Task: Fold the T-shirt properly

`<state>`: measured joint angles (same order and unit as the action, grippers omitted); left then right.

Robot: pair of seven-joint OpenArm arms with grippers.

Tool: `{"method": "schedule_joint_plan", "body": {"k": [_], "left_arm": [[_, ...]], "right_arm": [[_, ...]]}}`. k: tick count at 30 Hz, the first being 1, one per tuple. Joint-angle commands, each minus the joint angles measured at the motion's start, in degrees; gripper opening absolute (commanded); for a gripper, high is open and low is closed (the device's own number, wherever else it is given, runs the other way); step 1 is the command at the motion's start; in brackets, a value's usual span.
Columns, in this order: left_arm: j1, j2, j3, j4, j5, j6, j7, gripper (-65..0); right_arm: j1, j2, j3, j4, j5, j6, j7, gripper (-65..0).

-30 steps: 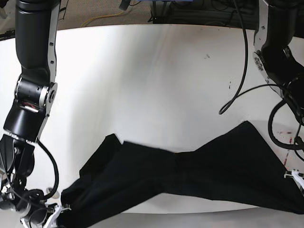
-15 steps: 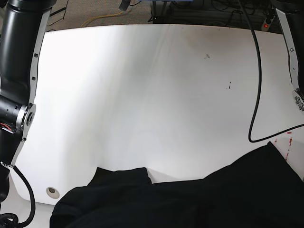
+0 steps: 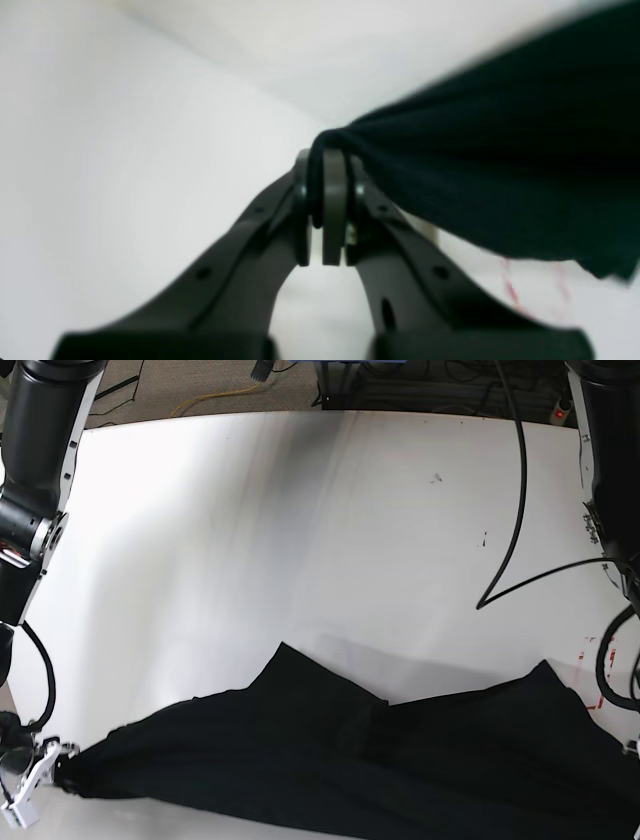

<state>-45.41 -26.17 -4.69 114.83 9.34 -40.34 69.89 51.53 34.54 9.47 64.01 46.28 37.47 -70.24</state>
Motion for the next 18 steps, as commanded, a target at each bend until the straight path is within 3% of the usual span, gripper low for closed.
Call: {"method": "schedule_joint_plan", "body": {"k": [1, 6, 15, 18], "left_arm": [[2.3, 0.3, -0.6, 1.0, 0.4, 0.3, 2.1, -65.0], [11.2, 2.7, -7.2, 0.9, 0.5, 0.3, 6.4, -65.0], [28.7, 3.0, -12.1, 0.9, 0.3, 0.3, 6.4, -65.0], [33.6, 5.4, -13.7, 0.9, 0.2, 0.3, 6.1, -65.0]], "right_arm": [[-0.8, 1.1, 2.6, 1.2, 3.5, 0.3, 2.4, -65.0], [-10.0, 0.8, 7.8, 5.1, 3.8, 0.3, 1.4, -65.0], [-24.2, 0.5, 14.1, 10.3, 5.0, 0.3, 1.0, -65.0], [-28.0, 0.5, 15.9, 10.4, 6.7, 0.3, 1.0, -65.0]]}}
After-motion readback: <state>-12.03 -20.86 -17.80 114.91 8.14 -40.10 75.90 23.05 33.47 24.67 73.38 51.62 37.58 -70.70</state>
